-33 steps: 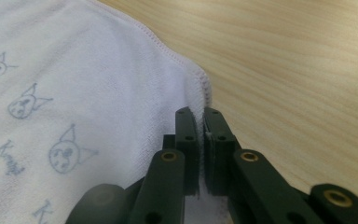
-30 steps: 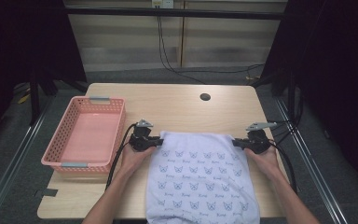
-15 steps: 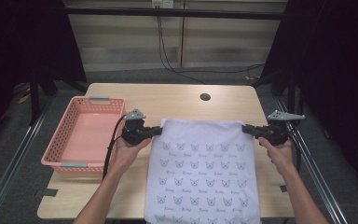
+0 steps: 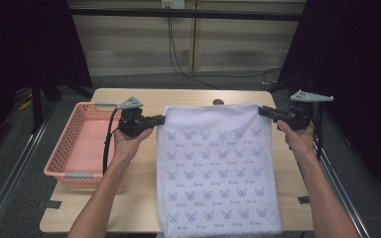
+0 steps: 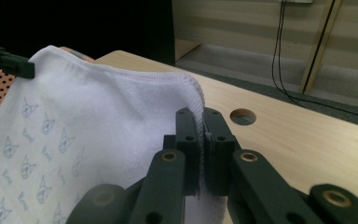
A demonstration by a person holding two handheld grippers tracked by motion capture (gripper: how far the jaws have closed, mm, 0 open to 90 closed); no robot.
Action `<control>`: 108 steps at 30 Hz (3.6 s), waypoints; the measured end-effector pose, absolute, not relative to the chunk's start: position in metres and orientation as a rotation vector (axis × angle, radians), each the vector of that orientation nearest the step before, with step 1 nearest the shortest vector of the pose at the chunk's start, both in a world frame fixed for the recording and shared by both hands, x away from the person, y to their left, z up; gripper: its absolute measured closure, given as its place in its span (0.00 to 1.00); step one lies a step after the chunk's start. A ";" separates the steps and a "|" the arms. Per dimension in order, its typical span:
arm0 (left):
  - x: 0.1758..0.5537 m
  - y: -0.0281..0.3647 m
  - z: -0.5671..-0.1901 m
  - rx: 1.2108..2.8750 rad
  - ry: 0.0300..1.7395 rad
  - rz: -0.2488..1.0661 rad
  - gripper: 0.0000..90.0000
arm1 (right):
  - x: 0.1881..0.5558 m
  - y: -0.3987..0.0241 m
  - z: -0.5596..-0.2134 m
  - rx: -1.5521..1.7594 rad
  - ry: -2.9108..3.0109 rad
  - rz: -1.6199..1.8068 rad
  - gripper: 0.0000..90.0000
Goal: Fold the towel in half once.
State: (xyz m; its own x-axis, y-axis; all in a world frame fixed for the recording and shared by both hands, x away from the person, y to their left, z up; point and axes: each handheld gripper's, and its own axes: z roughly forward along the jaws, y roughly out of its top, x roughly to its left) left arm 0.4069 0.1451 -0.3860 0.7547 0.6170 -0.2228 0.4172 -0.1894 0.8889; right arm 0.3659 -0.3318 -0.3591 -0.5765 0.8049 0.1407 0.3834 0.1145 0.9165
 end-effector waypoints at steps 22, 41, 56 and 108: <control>0.419 0.138 -0.335 1.792 0.720 0.270 0.97 | 0.394 -0.339 -0.306 1.152 1.926 1.473 0.98; 0.267 0.159 -0.445 1.988 0.724 -0.015 0.97 | 0.223 -0.343 -0.431 1.220 2.344 1.380 0.98; 0.238 0.145 -0.493 2.184 0.770 -0.165 0.97 | 0.198 -0.328 -0.486 1.323 2.585 1.121 0.98; 0.463 0.120 -0.495 2.061 1.115 0.170 0.97 | 0.425 -0.306 -0.493 1.513 2.202 1.064 0.98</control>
State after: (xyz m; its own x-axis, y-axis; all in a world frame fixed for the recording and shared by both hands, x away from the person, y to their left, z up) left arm 0.4630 0.1200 -0.4945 0.6080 0.7600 -0.2296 0.6570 -0.3192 0.6830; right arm 0.4252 -0.3058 -0.4928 -0.4213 0.8886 0.1813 0.6941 0.1873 0.6951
